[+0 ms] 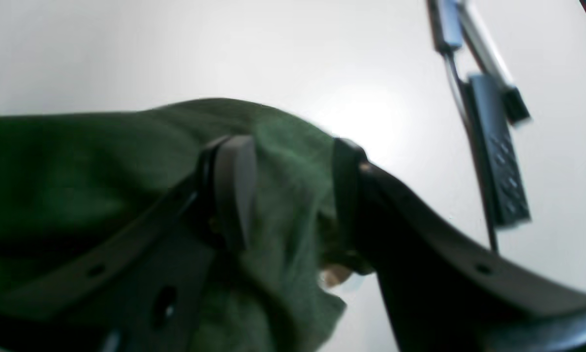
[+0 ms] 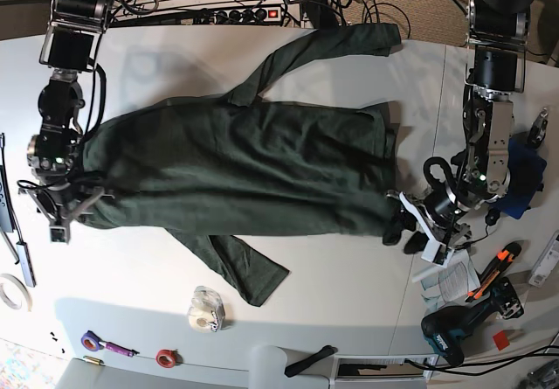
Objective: Layout the t-shirt on the table in an organized manner, then fold the t-shirt properly
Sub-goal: 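Lower the shirt onto the table and open both grippers, then grasp the shirt collar with the left gripper and the hem with the right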
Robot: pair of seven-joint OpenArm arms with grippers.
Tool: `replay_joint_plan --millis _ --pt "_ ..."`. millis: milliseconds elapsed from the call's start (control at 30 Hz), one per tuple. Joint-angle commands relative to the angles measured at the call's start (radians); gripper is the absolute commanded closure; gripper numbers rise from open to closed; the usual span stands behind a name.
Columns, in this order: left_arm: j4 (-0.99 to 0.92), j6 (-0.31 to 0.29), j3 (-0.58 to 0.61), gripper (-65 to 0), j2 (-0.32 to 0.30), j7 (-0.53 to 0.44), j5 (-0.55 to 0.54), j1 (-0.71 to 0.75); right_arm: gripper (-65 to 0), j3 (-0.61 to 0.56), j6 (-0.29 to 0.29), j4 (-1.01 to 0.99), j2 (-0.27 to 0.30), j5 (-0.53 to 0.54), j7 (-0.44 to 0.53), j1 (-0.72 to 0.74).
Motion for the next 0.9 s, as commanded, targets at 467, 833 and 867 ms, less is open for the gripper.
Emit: replay_joint_plan --millis 467,833,867 --pt "0.051 -0.021 -0.008 -34.1 -0.011 -0.023 -0.015 -0.029 -25.6 0.029 -0.35 0.016 0.032 -0.214 0.128 0.029" --pt "0.243 -0.063 -0.008 -34.2 -0.003 0.035 -0.031 0.032 -25.6 0.222 -0.193 0.16 0.031 0.08 0.09 0.029" --pt "0.265 -0.078 -0.008 -34.2 0.002 0.048 -0.04 0.051 -25.6 0.253 -0.134 0.181 0.031 0.135 0.066 0.029"
